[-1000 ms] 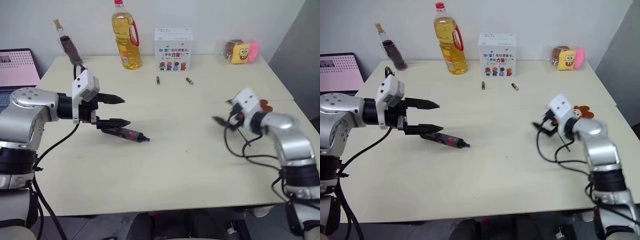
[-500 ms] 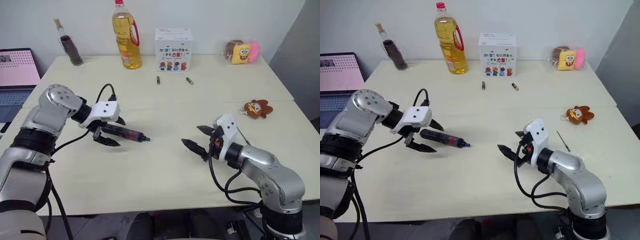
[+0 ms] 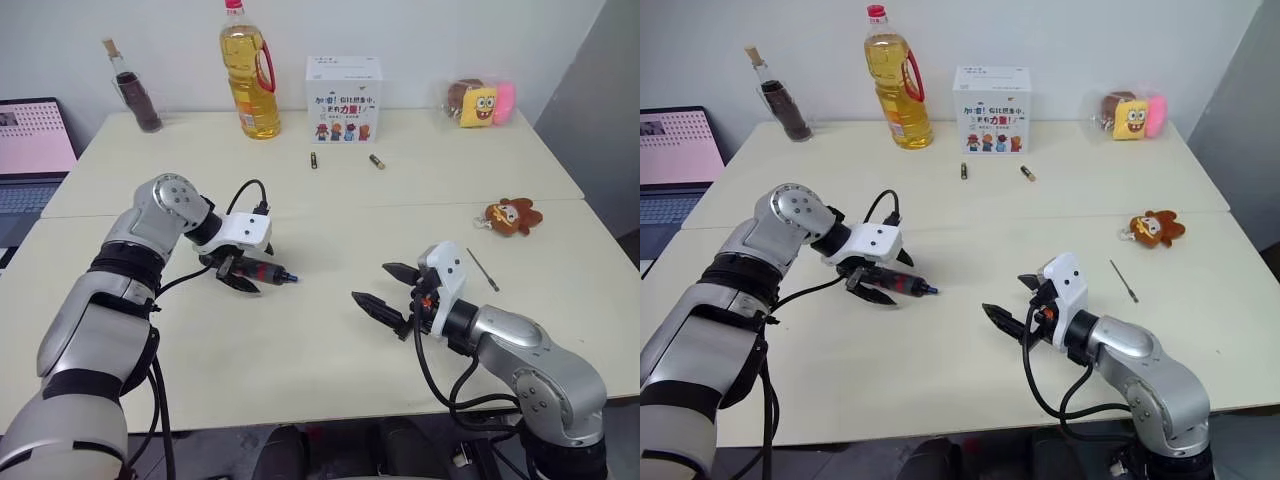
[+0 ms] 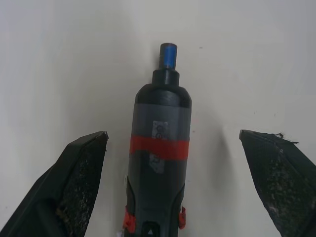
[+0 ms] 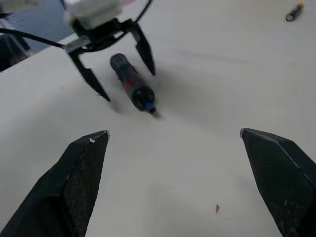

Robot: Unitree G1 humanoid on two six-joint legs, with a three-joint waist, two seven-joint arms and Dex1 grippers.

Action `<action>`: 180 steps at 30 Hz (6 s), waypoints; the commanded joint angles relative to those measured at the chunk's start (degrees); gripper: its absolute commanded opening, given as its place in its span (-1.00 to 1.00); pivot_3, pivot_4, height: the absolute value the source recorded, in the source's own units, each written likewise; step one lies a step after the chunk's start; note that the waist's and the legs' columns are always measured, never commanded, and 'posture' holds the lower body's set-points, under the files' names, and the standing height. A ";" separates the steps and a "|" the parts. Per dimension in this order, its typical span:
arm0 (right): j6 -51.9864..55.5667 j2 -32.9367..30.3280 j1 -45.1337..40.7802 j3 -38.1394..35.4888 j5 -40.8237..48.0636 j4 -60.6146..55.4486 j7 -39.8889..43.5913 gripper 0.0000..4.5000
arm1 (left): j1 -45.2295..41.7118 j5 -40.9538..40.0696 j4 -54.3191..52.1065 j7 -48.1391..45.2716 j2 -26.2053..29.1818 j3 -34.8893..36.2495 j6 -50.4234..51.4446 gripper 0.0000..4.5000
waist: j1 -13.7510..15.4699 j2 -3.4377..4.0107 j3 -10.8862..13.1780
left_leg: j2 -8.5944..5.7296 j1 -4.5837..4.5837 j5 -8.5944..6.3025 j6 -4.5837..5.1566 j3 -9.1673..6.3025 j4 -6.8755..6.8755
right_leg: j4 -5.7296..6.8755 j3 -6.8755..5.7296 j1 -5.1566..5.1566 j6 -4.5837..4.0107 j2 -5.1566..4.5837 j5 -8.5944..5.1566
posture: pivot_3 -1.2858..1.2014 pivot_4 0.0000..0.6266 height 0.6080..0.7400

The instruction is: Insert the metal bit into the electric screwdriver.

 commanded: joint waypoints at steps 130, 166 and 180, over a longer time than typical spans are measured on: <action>-19.32 -12.47 -4.65 5.57 -1.94 11.37 8.59 1.00 | 37.82 -33.99 -63.75 41.07 -23.13 30.39 45.51 -0.26 | 1.22 -0.04 -0.08 | 0.02 -0.18 -0.11 0.22 -0.37 0.82 | 0.56 -0.01 0.05 0.02 -0.15 0.00 | 0.03 -0.52 1.00; -19.58 -12.55 -4.50 5.45 -1.86 11.76 8.54 1.00 | 42.78 -40.31 -66.46 36.78 -8.01 29.13 44.96 -0.26 | 1.31 -0.04 -0.08 | 0.04 0.12 -0.14 0.25 -0.09 0.63 | 0.46 0.23 0.11 0.01 -0.05 -0.01 | 0.03 -0.52 1.00; -19.42 -14.66 -5.20 4.50 -1.75 12.38 9.98 1.00 | 28.73 -38.60 -55.35 35.71 -17.07 25.48 39.22 -0.26 | 1.32 -0.07 -0.05 | 0.01 -0.01 -0.15 0.28 -0.07 0.66 | 0.34 0.23 0.09 0.02 -0.05 0.00 | 0.03 -0.52 1.00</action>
